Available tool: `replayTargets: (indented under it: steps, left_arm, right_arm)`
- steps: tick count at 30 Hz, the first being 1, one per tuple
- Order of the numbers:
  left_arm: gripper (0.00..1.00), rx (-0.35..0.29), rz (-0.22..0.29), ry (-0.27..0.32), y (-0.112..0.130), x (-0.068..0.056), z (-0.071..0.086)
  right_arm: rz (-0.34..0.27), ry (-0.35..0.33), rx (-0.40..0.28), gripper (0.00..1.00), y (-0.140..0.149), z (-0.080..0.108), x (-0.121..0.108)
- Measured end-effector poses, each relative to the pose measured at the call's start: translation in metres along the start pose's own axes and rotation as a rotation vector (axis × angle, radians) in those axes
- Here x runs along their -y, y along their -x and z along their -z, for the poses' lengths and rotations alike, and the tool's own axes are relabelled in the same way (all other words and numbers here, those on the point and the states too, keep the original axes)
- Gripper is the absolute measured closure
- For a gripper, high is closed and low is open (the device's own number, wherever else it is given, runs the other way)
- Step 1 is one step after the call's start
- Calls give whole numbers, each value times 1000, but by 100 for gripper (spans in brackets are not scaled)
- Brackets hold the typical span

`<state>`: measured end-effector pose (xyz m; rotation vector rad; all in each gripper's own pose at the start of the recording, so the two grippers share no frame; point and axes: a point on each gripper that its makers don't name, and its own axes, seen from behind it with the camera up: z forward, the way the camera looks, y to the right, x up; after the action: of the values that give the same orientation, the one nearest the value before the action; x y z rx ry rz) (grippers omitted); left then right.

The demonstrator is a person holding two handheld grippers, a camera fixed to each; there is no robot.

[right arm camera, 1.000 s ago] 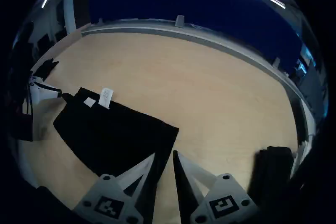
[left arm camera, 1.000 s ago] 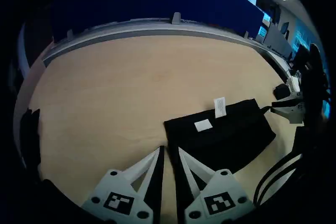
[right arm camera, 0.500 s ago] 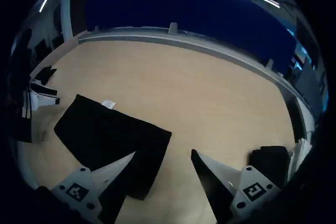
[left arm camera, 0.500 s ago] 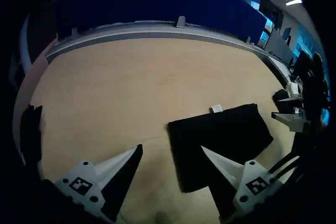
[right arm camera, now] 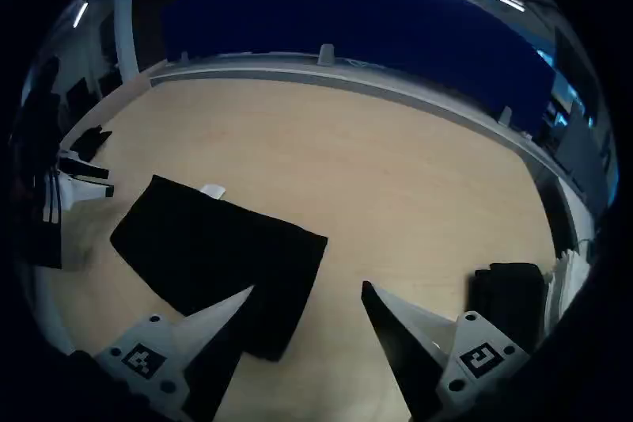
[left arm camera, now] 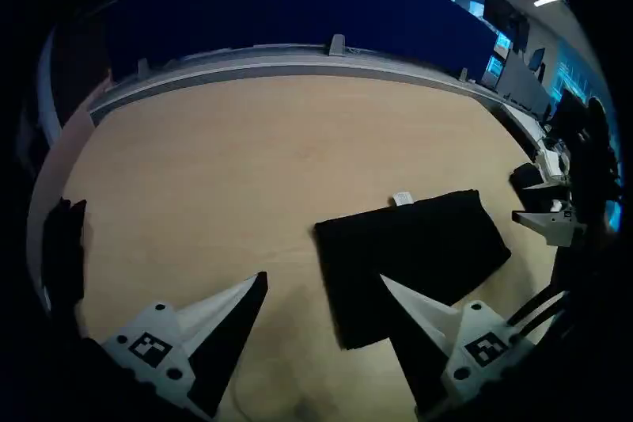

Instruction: Fold towel

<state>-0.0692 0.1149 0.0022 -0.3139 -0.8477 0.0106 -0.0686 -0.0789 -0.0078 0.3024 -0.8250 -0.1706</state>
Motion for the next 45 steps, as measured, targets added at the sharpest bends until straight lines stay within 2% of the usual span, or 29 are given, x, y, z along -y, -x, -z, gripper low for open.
replayTargets:
  steps: [12,23,32,45]
  left_arm:
    - [5,5,18,-23,22,4,25]
    - [5,3,29,-38,34,7,37]
    - [5,-7,55,-67,44,11,57]
    - [5,-9,114,-132,77,23,94]
  right_arm:
    - [20,-6,9,5,18,19,6]
    - [38,-18,9,5,29,32,9]
    - [109,-76,25,5,39,37,19]
    - [225,-175,65,5,53,38,35]
